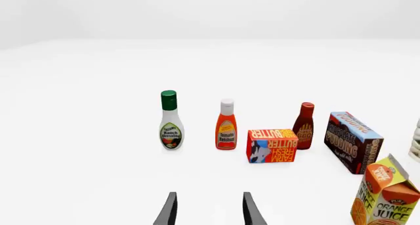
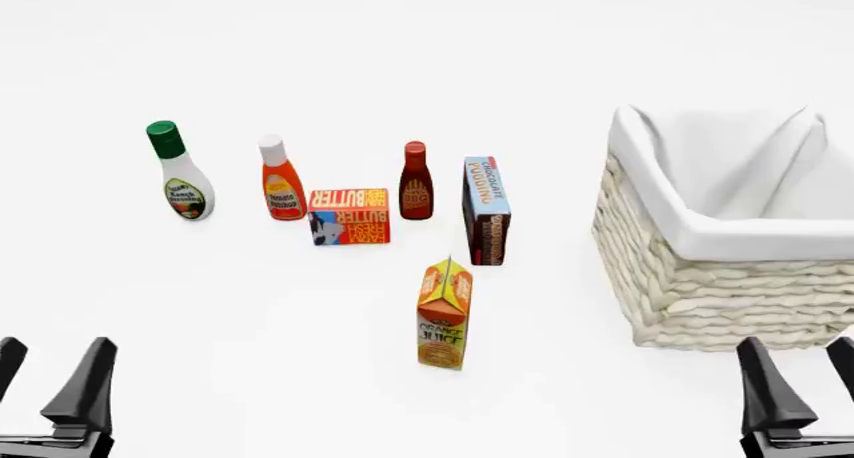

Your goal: Pick the orange juice and place it in the basket.

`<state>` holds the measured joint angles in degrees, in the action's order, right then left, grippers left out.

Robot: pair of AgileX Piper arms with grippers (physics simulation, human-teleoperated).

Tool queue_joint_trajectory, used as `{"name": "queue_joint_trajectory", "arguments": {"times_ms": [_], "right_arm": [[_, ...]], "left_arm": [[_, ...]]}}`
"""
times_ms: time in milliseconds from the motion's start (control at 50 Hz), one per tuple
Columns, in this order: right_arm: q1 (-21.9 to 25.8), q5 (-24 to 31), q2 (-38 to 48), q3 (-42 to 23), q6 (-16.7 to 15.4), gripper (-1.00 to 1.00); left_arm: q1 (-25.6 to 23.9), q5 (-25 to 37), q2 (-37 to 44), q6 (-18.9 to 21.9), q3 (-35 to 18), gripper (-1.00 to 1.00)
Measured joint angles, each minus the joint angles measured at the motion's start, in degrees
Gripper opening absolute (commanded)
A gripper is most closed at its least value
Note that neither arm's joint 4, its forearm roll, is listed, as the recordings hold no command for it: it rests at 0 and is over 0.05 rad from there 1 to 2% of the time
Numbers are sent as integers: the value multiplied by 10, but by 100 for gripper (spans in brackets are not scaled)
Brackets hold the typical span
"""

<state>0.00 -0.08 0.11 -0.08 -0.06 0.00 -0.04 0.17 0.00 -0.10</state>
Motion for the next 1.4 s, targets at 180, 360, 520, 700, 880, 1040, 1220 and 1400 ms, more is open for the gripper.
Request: {"name": "queue_joint_trajectory", "arguments": {"times_ms": [180,360,520,700,880,1040,1220,1400], "right_arm": [[2,0,2,-1,0,100],[11,2,8,-3,3,100],[25,-2,23,-6,8,100],[49,-11,50,-14,8,100],[79,-17,79,-27,11,100],[105,-29,111,-40,13,100],[133,-41,150,-61,24,100],[160,-57,196,-82,39,100]], "left_arm": [[0,0,2,0,-1,100],[0,-1,2,0,-1,100],[0,-1,2,0,-1,100],[0,-1,3,0,-1,100],[0,-1,3,0,-1,100],[0,-1,3,0,-1,100],[0,-1,3,0,-1,100],[0,-1,3,0,-1,100]]}}
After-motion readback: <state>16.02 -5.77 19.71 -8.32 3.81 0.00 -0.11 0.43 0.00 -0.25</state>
